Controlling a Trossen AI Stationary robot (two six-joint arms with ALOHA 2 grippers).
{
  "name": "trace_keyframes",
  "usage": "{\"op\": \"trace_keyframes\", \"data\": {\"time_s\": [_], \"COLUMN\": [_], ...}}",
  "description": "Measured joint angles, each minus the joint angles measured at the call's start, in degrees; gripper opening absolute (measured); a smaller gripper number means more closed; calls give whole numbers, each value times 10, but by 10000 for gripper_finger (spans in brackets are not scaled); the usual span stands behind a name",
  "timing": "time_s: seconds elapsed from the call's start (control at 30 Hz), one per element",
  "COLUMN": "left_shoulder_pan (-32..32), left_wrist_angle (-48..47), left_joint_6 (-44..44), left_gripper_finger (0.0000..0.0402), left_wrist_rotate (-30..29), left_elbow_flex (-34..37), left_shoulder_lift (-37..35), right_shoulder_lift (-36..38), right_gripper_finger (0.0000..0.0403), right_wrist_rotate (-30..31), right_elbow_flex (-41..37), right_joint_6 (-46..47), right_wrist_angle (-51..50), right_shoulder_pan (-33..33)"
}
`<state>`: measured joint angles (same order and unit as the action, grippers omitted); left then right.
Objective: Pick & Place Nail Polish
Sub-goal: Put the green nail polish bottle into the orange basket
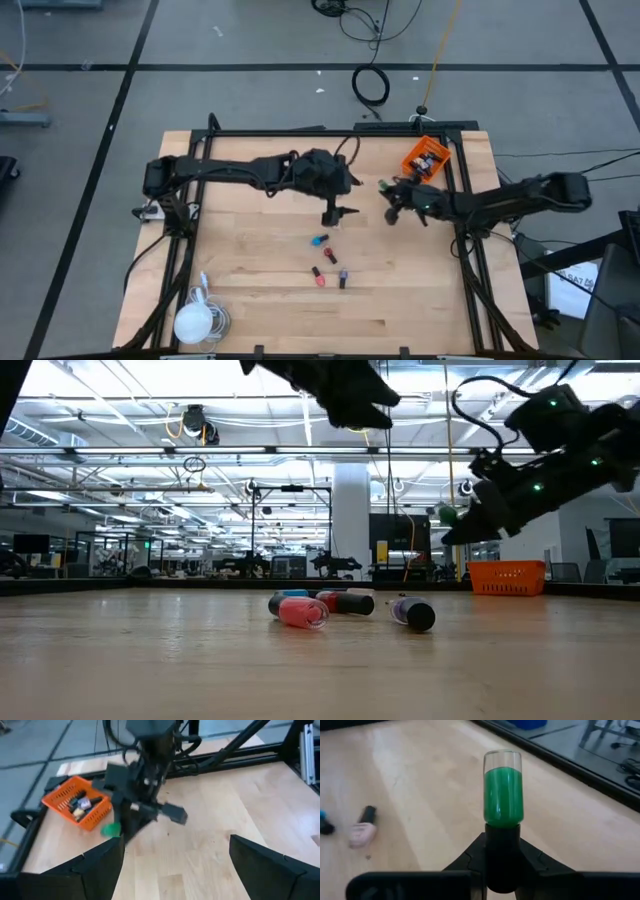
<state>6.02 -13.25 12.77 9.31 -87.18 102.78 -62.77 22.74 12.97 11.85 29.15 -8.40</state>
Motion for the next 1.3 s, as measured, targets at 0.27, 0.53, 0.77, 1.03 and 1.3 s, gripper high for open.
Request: {"op": "trace_keyframes", "data": {"time_s": [0.27,0.53,0.77,1.03,1.3], "left_shoulder_pan": [65,110,111,102,101], "left_wrist_angle": [106,181,179,179,178], "left_joint_6": [-63,-121,-113,-86,-86], "left_gripper_finger": [351,351,355,356,362], "left_wrist_rotate": [43,42,43,43,42], "left_elbow_flex": [75,143,154,154,154], "left_shoulder_lift": [1,1,1,2,2], "right_shoulder_lift": [135,203,203,202,202], "right_gripper_finger": [41,41,41,41,120], "right_wrist_rotate": [107,163,162,160,160], "right_elbow_flex": [-37,-37,-37,-37,-37], "right_joint_6": [36,74,77,87,100], "right_wrist_angle": [-80,-194,-230,-247,-244], "right_shoulder_pan": [-45,-129,-189,-213,-213]}}
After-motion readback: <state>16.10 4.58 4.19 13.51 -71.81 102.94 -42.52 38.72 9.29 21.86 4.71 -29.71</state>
